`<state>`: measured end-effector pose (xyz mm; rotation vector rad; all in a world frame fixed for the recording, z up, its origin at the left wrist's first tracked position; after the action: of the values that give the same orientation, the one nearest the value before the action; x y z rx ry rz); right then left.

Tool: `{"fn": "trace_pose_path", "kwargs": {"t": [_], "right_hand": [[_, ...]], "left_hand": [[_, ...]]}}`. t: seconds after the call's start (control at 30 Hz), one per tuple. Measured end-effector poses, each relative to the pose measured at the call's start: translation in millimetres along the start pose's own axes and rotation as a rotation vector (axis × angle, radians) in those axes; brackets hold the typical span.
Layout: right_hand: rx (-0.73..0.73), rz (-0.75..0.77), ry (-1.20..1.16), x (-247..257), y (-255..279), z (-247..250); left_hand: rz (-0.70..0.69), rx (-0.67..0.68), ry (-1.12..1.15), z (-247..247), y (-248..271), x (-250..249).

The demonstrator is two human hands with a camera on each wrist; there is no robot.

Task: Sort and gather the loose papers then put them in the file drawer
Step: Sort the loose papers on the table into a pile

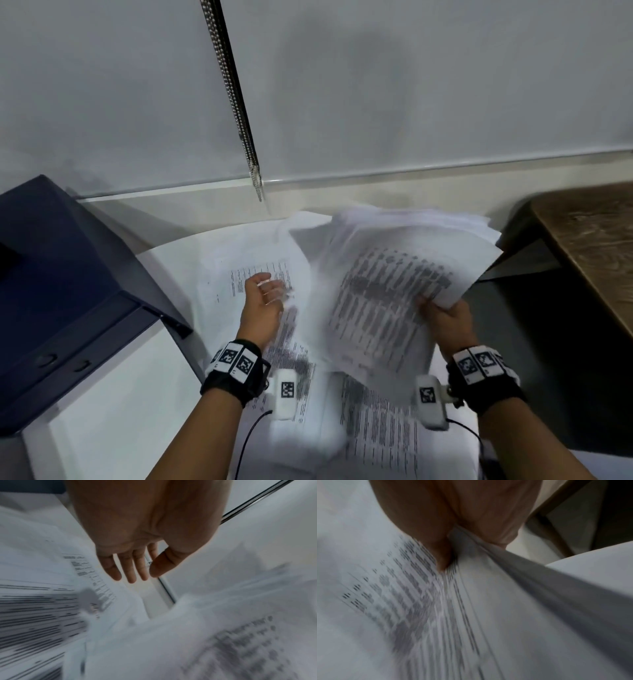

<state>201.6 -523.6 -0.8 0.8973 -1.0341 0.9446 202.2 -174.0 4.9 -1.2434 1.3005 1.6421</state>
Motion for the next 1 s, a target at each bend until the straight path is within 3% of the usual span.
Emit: {"fn": "trace_pose_path", "kwargs": {"t": [0.07,0.2,0.33,0.53,0.6,0.7,0.83,1.0], "right_hand": [[0.058,-0.144,-0.048,-26,5,14],[0.145,-0.483,0.124,-112,29,31],[0.141,-0.636,0.221,-155,45,38],[0.188,-0.654,0.176,-163,39,37],[0.209,-0.657,0.154,-166,39,37],[0.234,-0.664,0.148,-173,39,38],[0.288,-0.663,0.15,-180,35,41],[0.358,-0.568,0.232,-167,23,39]], "left_hand": [[0.077,-0.044,-0.195,3,3,19],[0.232,0.108,-0.554,-7,11,79],[0.198,0.078,-0.805,-21,12,108],[0.212,-0.016,-0.997,-67,12,108],[0.256,-0.019,-0.953,-85,9,110],[0.351,-0.057,-0.7,-98,1,108],[0.338,-0.101,-0.701,-90,-10,96],[0.208,-0.303,-0.8,-48,4,65]]}}
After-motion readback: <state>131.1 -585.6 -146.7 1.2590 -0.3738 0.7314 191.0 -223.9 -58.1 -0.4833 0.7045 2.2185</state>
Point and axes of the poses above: each hand's wrist, its own y-axis away from the middle knuckle, its own z-axis out of the back of the hand, x = y × z, the point moved 5 cm from there along -y, towards the middle knuckle, and after that the axes turned 5 degrees about y, right-handed, at the moved point
